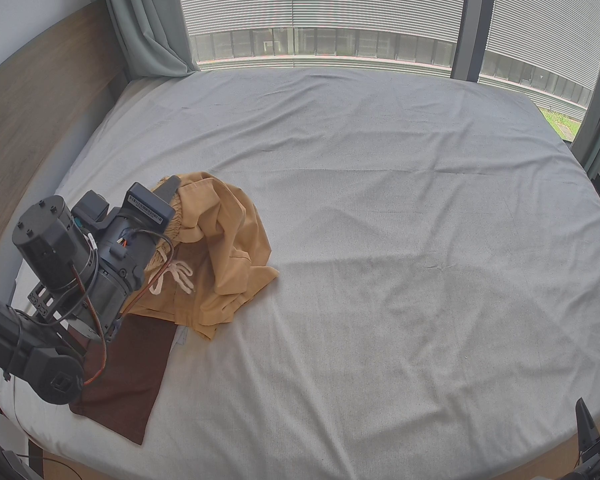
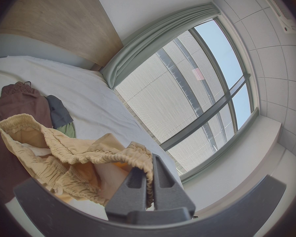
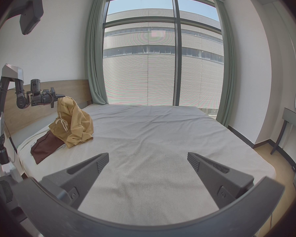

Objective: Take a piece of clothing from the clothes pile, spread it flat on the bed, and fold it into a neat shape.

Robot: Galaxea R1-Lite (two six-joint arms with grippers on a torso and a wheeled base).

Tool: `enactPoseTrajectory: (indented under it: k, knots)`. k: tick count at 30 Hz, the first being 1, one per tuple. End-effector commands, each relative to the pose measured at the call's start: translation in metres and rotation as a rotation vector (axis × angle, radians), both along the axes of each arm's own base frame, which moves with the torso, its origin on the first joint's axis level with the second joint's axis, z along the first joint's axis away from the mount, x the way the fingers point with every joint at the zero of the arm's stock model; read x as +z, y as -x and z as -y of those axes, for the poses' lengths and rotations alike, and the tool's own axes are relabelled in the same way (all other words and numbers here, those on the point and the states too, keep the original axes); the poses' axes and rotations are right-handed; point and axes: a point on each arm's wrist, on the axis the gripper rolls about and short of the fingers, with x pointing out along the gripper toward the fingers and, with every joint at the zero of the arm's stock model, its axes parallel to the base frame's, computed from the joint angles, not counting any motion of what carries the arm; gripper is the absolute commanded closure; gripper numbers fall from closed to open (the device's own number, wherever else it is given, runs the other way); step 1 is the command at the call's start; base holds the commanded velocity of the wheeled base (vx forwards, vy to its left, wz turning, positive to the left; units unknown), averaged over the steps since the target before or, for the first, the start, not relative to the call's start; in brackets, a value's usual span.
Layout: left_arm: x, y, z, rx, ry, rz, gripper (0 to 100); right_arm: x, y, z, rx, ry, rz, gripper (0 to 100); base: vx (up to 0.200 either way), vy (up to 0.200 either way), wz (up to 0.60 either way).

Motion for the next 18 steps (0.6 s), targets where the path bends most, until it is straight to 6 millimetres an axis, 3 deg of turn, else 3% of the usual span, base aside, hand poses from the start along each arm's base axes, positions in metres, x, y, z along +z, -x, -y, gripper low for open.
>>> enactPoseTrajectory:
  k: [1, 18]
  knots:
    - [0.004, 0.006, 0.007, -0.03, 0.008, 0.013, 100, -0.005, 0.0, 0.0, 0.0, 0.0, -0.001, 0, 0.0, 0.0, 0.0]
    - [0.015, 0.021, 0.042, -0.162, 0.033, 0.052, 100, -0.005, 0.0, 0.0, 0.0, -0.001, -0.001, 0, 0.0, 0.0, 0.0]
